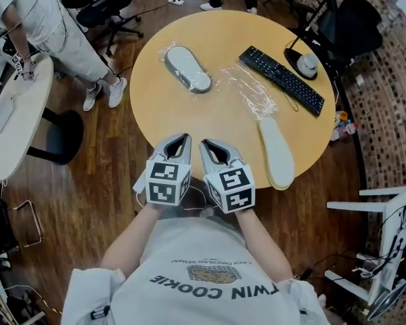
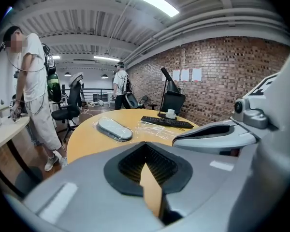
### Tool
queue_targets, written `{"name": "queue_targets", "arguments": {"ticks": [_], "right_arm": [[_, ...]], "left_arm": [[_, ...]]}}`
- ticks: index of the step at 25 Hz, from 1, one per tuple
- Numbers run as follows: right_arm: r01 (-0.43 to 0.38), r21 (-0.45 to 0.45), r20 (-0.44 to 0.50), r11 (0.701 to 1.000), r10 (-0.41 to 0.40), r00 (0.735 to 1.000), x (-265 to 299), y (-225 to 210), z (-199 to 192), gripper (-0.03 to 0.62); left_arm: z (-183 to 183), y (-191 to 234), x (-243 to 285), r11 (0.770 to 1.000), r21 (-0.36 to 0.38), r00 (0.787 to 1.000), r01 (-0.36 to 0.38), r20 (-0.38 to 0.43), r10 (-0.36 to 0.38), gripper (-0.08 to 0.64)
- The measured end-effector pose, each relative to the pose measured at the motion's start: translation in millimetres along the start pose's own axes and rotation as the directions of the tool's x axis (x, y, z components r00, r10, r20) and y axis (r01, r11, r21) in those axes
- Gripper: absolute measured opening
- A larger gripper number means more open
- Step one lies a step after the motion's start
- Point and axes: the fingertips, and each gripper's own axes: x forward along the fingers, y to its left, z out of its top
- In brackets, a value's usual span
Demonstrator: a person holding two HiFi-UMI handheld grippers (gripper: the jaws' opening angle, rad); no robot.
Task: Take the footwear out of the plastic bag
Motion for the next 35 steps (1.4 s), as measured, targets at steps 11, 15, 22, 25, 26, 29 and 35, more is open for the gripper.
{"name": "queue_targets", "arguments": {"ticks": [11,15,22,25,26,29,35], "right_arm": [[0.159,0.128,-0.047,0.979,-0.154,0.987,87,-61,20,0.017],[0.217,0.217,-0.084,0.952,-0.203,0.976,119,-88,27,0.021],[0.321,0.301,-0.124,0.898,-0.297,0.947,178,-122,42,0.025],[0.364,0.350,-0.144,0.863,-0.334,0.931,189,-142,42,0.026],[0.374,0.367,-0.151,0.852,-0.342,0.927,192,-148,41,0.026],[0.402,0.404,-0.171,0.822,-0.364,0.916,201,-159,35,0.029],[0.443,0.462,-0.209,0.768,-0.391,0.896,215,-175,16,0.048]], "left_arm": [[38,67,106,0.988,0.061,0.989,0.142,-0.052,-0.139,0.008],[58,103,138,0.978,0.111,0.983,0.174,-0.080,-0.166,0.008],[83,190,195,0.958,0.200,0.976,0.206,-0.116,-0.186,0.008],[96,217,228,0.945,0.245,0.972,0.217,-0.139,-0.188,0.008],[99,225,239,0.941,0.260,0.972,0.219,-0.147,-0.185,0.008],[100,247,273,0.926,0.302,0.967,0.227,-0.179,-0.179,0.008],[80,279,334,0.890,0.367,0.949,0.271,-0.258,-0.182,0.008]]}}
